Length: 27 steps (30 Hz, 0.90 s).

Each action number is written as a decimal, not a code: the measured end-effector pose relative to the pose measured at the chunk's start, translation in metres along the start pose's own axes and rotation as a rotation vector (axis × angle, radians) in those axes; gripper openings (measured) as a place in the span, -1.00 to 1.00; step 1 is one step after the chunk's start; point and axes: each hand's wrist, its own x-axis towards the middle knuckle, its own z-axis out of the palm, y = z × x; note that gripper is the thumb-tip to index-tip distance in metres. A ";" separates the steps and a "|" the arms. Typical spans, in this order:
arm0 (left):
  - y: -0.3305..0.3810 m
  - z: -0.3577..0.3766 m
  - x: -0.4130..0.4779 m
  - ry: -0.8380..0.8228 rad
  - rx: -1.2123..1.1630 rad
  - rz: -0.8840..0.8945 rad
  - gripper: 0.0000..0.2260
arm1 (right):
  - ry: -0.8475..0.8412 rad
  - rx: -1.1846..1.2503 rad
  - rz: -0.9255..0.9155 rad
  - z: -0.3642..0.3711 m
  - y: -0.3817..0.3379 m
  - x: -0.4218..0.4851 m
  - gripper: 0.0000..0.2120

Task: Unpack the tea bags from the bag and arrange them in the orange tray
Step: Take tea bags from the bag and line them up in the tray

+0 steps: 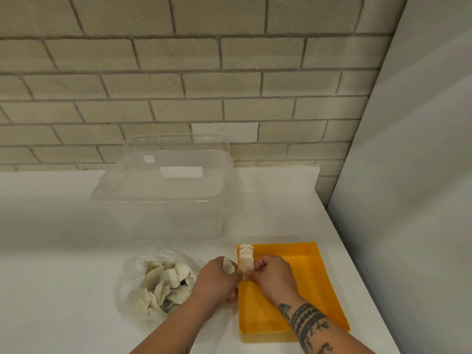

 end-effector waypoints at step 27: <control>0.031 -0.021 -0.023 -0.275 -0.868 -0.092 -0.81 | -0.007 0.364 -0.172 -0.028 -0.025 -0.048 -0.81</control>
